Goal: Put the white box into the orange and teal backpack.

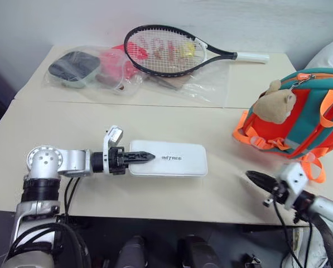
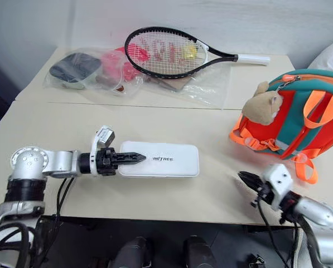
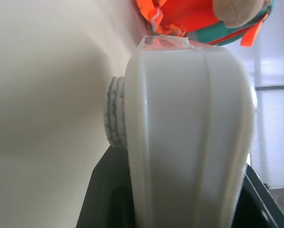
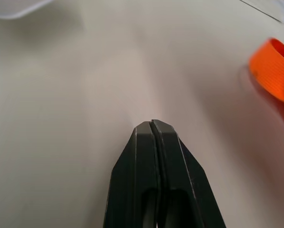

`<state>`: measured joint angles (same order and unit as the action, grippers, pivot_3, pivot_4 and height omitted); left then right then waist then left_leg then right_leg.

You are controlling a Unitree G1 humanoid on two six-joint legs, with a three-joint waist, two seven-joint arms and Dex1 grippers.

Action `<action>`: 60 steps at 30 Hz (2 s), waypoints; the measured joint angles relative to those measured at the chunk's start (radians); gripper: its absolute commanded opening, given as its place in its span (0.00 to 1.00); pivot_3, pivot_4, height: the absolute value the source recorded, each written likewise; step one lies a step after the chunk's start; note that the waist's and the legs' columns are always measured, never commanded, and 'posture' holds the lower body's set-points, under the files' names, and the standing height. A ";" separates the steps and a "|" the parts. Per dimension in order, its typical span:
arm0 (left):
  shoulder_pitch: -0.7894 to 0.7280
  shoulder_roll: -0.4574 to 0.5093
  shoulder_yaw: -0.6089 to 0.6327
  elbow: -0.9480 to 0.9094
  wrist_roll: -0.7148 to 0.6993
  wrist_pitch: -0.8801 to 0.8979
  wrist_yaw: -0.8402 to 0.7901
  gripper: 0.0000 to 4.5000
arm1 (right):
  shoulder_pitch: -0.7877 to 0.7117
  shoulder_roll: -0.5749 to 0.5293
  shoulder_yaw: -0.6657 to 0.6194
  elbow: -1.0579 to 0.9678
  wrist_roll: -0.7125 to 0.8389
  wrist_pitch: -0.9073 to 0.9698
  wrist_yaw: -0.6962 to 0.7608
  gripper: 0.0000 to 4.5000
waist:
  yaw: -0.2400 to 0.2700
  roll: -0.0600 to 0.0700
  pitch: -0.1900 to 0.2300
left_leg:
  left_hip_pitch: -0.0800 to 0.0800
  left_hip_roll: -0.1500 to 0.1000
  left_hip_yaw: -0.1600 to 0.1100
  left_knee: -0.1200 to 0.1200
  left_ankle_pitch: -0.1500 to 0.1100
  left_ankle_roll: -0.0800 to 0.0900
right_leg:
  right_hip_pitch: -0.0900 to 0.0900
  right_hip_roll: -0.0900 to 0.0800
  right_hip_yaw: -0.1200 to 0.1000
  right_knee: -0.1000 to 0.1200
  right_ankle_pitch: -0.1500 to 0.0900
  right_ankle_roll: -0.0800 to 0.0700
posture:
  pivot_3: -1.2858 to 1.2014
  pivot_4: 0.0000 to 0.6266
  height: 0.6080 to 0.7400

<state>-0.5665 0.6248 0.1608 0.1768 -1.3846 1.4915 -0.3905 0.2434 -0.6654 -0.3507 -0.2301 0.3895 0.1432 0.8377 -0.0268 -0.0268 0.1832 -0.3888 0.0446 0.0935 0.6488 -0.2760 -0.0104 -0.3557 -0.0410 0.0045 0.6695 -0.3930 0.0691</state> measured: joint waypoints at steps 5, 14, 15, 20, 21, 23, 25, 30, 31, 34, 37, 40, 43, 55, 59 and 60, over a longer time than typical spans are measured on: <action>0.220 0.177 -0.085 -0.242 0.338 -0.414 -0.393 0.27 | 0.192 0.075 -0.262 -0.055 0.084 0.008 -0.066 0.56 | -0.001 0.002 -0.001 | 0.002 0.001 0.002 -0.005 0.000 -0.002 | 0.002 0.003 0.001 -0.007 0.000 -0.001 | 0.52 0.24 1.00; 0.412 0.148 -0.083 -0.282 0.551 -0.813 -0.656 0.27 | 0.210 0.087 -0.480 0.048 0.168 -0.040 -0.062 1.00 | -0.009 0.004 -0.001 | 0.005 0.001 0.003 -0.013 -0.002 0.001 | 0.004 0.001 0.002 -0.011 -0.001 -0.002 | 0.52 0.24 1.00; 0.414 0.148 -0.079 -0.283 0.554 -0.813 -0.659 0.27 | 0.164 0.071 -0.472 0.057 0.183 -0.026 -0.060 1.00 | -0.014 0.004 -0.001 | 0.005 0.001 0.003 -0.013 -0.003 0.004 | 0.004 0.001 0.003 -0.011 0.000 -0.002 | 0.52 0.24 1.00; 0.407 0.133 -0.064 -0.287 0.558 -0.802 -0.667 0.27 | -0.111 -0.035 -0.330 0.118 0.205 0.032 -0.041 1.00 | -0.024 0.004 -0.001 | 0.006 0.001 0.002 -0.014 -0.002 0.005 | 0.003 0.001 0.001 -0.008 0.000 -0.002 | 0.52 0.24 1.00; 0.400 0.133 -0.060 -0.288 0.556 -0.790 -0.667 0.27 | -0.174 -0.043 -0.290 0.142 0.203 0.047 -0.041 1.00 | -0.025 0.004 -0.001 | 0.004 0.001 0.002 -0.014 -0.002 0.004 | 0.001 0.002 0.001 -0.007 0.000 -0.002 | 0.52 0.24 1.00; 0.395 0.139 -0.052 -0.291 0.555 -0.777 -0.668 0.27 | -0.251 -0.056 -0.227 0.178 0.202 0.077 -0.033 1.00 | -0.023 0.005 -0.001 | 0.002 0.001 0.002 -0.013 0.001 0.000 | -0.002 0.002 0.001 -0.007 0.000 -0.002 | 0.52 0.24 1.00; 0.407 0.144 -0.031 -0.291 0.556 -0.768 -0.666 0.27 | -0.346 -0.070 -0.166 0.227 0.206 0.115 -0.010 0.91 | -0.023 0.005 0.000 | 0.001 0.001 0.003 -0.013 0.001 0.000 | -0.002 0.001 0.002 -0.007 0.000 -0.001 | 0.52 0.24 1.00; 0.432 0.107 0.084 -0.289 0.507 -0.720 -0.600 0.27 | -0.487 -0.069 -0.080 0.284 0.208 0.138 0.036 0.57 | -0.025 0.005 0.000 | 0.000 0.001 0.002 -0.011 0.000 0.001 | -0.002 0.000 0.001 -0.007 0.000 -0.001 | 0.52 0.24 1.00; 0.428 0.086 0.115 -0.283 0.480 -0.705 -0.576 0.27 | -0.503 -0.064 -0.068 0.285 0.210 0.143 0.042 0.50 | -0.025 0.005 0.000 | 0.000 0.001 0.002 -0.011 0.000 0.002 | -0.002 0.000 0.001 -0.007 0.000 -0.001 | 0.52 0.24 1.00; 0.384 0.008 0.240 -0.233 0.375 -0.662 -0.463 0.27 | -0.537 -0.050 -0.018 0.254 0.242 0.197 0.063 0.27 | -0.025 0.005 0.000 | 0.000 0.002 0.001 -0.010 0.000 0.002 | -0.002 0.001 0.000 -0.005 0.000 -0.001 | 0.52 0.24 1.00; 0.353 0.000 0.310 -0.169 0.362 -0.666 -0.386 0.27 | -0.537 -0.040 0.028 0.140 0.322 0.302 0.075 0.04 | -0.029 0.005 0.000 | 0.001 0.002 0.001 -0.011 0.001 0.001 | -0.003 0.001 0.000 -0.005 0.000 -0.001 | 0.52 0.24 1.00; 0.319 -0.043 0.350 -0.102 0.366 -0.694 -0.321 0.27 | -0.544 0.012 0.088 0.013 0.398 0.382 0.063 0.00 | -0.030 0.004 0.000 | 0.000 0.002 0.001 -0.011 0.001 0.001 | -0.003 0.001 0.000 -0.005 0.000 -0.001 | 0.52 0.24 1.00; 0.294 -0.065 0.374 -0.060 0.370 -0.719 -0.276 0.27 | -0.571 0.066 0.173 -0.099 0.461 0.448 0.044 0.00 | -0.030 0.003 0.001 | 0.000 0.002 0.001 -0.011 0.001 0.001 | -0.004 0.001 0.000 -0.005 0.000 -0.001 | 0.52 0.24 1.00; 0.326 -0.013 0.365 -0.064 0.448 -0.781 -0.323 0.27 | -0.548 -0.079 0.152 -0.328 0.950 0.749 -0.058 0.00 | -0.022 0.000 0.001 | -0.004 0.000 0.000 -0.010 -0.003 0.005 | -0.003 -0.002 -0.002 -0.008 0.000 -0.001 | 0.52 0.24 1.00; 0.424 0.043 0.362 -0.218 0.460 -0.810 -0.452 0.27 | -0.492 -0.170 0.077 -0.281 0.971 0.793 -0.043 0.00 | -0.024 -0.002 0.001 | -0.005 0.001 0.000 -0.007 -0.004 0.006 | -0.003 -0.003 -0.002 -0.011 0.000 -0.001 | 0.52 0.24 1.00; 0.436 0.056 0.362 -0.274 0.447 -0.804 -0.472 0.27 | -0.490 -0.178 0.078 -0.281 0.959 0.792 -0.034 0.00 | -0.025 -0.002 0.001 | -0.005 0.001 0.000 -0.007 -0.004 0.006 | -0.003 -0.003 -0.002 -0.010 0.000 -0.001 | 0.52 0.24 1.00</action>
<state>-0.1303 0.6806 0.5231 -0.0968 -0.9380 0.6871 -0.8626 -0.2470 -0.8437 -0.2726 -0.5116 1.3483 0.9352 0.8039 -0.0514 -0.0289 0.1840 -0.3937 0.0452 0.0930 0.6417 -0.2804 -0.0040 -0.3588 -0.0436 0.0022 0.6590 -0.3931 0.0682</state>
